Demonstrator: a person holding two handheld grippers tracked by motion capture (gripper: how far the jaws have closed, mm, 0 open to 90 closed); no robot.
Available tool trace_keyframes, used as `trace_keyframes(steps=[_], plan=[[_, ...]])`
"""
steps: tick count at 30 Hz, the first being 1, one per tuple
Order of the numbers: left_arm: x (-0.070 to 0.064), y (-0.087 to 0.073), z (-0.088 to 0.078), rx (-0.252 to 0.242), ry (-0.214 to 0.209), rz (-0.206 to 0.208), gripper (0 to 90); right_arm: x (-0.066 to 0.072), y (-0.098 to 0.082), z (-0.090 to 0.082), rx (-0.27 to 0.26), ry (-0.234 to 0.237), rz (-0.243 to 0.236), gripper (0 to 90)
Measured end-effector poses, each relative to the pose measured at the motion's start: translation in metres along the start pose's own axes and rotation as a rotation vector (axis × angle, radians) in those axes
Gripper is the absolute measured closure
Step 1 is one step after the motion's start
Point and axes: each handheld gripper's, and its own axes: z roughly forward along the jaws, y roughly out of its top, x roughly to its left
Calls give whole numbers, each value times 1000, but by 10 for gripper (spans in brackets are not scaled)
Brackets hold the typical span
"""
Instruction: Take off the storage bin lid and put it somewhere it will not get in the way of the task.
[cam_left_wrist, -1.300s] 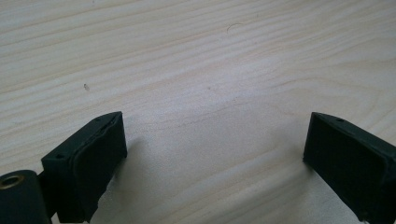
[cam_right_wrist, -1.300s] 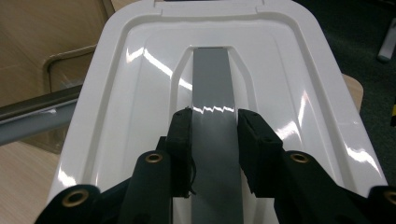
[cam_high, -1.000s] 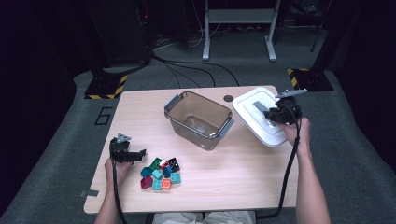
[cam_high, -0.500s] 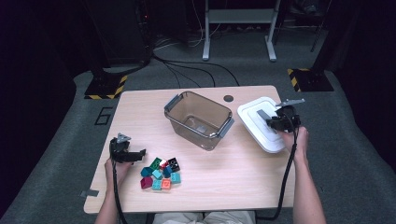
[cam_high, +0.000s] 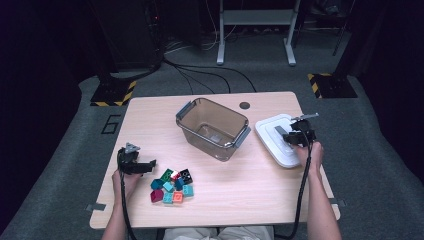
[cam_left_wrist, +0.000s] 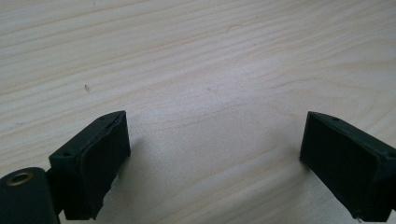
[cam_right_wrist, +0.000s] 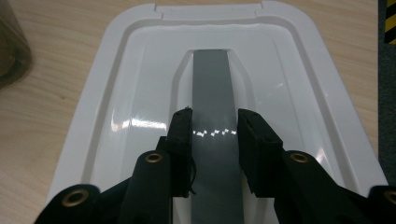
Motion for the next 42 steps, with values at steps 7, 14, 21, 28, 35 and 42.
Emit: trace_keyframes(steps=[7,14,21,28,35,42], plan=[[0,0,0,-1,2,-1,82,-3,-7,14,16,-5,33,668],[0,0,0,-3,3,-1,84,-3,-9,24,37,-35,31,666],[0,0,0,-1,3,-1,86,-6,-10,24,26,-19,72,462],[0,0,0,-2,2,-1,88,0,-15,11,-26,13,83,153],[0,0,0,-2,1,-1,92,15,-22,-5,-79,36,19,0],[0,0,0,-3,-1,-1,94,35,-27,-23,-128,79,-32,0]])
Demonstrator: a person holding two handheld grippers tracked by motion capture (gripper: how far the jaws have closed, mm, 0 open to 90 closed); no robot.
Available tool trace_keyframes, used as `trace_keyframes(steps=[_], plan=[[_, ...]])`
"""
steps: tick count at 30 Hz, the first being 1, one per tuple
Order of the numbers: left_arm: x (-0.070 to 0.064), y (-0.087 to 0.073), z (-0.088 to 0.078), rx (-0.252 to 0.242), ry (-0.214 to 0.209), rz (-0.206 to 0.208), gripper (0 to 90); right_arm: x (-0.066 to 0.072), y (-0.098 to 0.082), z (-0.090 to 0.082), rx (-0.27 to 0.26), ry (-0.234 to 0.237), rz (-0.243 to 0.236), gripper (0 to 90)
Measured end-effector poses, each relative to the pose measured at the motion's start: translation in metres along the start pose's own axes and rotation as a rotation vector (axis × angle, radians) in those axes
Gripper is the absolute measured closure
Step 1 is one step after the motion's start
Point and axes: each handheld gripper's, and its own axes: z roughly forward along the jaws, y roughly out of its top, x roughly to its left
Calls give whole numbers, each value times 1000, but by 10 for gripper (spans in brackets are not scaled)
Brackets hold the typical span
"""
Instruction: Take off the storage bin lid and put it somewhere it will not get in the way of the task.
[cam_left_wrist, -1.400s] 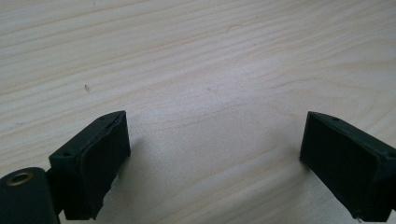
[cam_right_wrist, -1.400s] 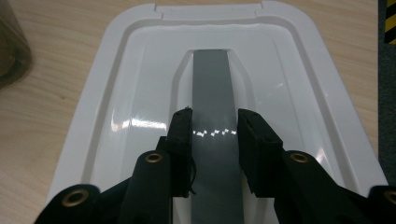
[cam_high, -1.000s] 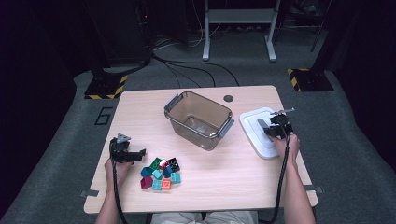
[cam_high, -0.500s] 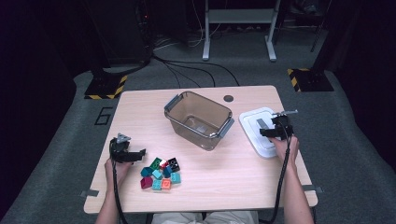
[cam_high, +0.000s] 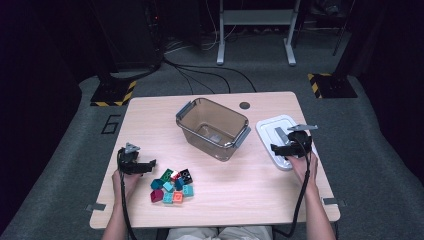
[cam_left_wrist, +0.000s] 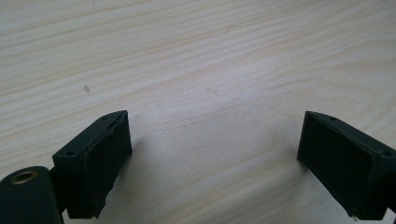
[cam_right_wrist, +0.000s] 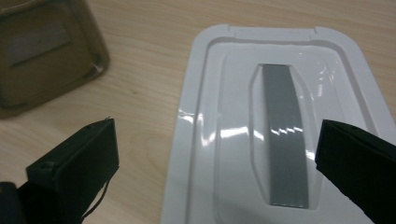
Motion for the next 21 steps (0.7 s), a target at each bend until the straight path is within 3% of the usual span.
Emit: trace_keyframes(steps=[8,21], plan=[[0,0,0,0,0,-1,94,39,-11,-11,-19,45,-88,0],[0,0,0,1,-3,3,98,93,-48,12,49,113,-165,0]])
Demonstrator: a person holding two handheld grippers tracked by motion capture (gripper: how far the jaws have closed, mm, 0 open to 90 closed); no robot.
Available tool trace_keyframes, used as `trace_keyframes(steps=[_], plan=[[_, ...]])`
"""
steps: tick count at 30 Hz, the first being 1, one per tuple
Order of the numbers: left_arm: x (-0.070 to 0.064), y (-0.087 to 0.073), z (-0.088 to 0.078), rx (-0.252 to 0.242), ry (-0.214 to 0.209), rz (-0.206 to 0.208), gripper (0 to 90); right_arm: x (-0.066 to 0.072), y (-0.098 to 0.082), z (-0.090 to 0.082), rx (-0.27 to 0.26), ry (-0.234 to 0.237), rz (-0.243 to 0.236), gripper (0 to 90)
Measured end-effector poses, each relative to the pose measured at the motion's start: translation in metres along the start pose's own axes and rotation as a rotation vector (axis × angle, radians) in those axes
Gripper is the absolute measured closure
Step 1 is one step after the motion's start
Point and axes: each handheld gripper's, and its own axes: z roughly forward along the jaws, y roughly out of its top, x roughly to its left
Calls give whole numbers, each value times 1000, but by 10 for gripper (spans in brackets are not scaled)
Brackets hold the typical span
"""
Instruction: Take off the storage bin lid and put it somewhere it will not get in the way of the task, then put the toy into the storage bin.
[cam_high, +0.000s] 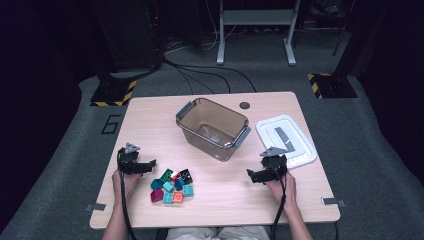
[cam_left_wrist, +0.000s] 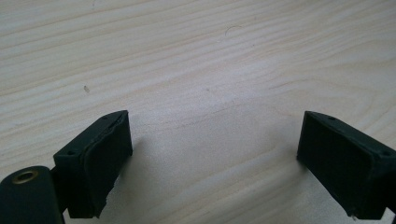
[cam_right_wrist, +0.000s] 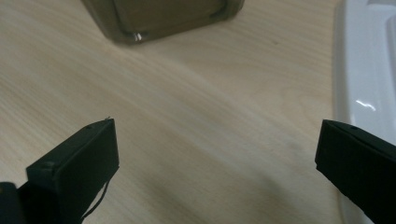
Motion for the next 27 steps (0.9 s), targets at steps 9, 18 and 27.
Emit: trace_keyframes(steps=[9,18,27], plan=[[0,0,0,-2,0,0,101,23,-15,10,49,-9,-47,0],[0,0,0,-3,2,-2,103,21,-18,12,34,16,-19,0],[-1,-1,0,-8,16,-15,107,21,-20,11,15,6,-37,0]])
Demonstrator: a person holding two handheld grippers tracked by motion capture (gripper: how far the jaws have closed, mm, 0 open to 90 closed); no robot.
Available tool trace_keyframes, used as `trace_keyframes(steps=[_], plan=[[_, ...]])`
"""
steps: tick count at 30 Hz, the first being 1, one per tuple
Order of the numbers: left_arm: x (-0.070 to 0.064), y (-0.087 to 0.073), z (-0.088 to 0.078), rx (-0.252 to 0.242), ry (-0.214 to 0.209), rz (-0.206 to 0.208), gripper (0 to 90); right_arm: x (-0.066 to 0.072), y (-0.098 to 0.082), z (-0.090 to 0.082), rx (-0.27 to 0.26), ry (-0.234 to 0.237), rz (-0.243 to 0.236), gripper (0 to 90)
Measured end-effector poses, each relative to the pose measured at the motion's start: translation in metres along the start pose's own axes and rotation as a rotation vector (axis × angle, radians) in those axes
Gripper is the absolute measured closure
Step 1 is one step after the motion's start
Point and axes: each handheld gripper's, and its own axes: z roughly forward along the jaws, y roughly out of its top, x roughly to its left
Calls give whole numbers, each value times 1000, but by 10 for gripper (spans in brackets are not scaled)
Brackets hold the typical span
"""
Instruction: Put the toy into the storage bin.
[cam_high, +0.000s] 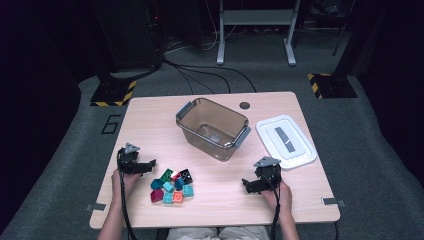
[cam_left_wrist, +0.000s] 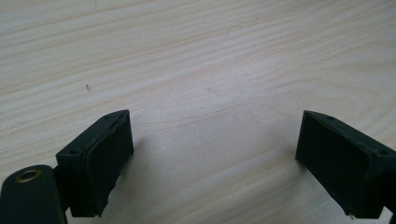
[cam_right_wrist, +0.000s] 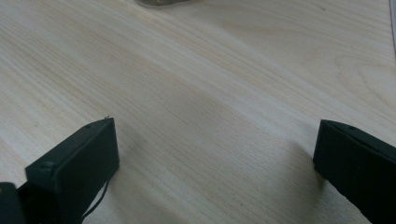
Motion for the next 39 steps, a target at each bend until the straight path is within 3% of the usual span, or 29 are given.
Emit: trace_keyframes(steps=[6,10,14,26,33,39], plan=[[-4,-1,-2,3,26,-28,106,1,0,0,2,-2,21,0],[-1,1,-9,48,-10,-57,95,1,0,0,1,-6,26,0],[-1,1,-19,33,-32,-74,83,0,0,0,3,-6,27,0],[-21,5,-42,16,-103,-32,84,1,0,0,3,-9,28,0],[-37,9,-43,26,-144,-4,89,1,0,0,3,-10,29,0],[-50,15,-43,39,-180,36,148,1,0,-1,3,-10,33,0]])
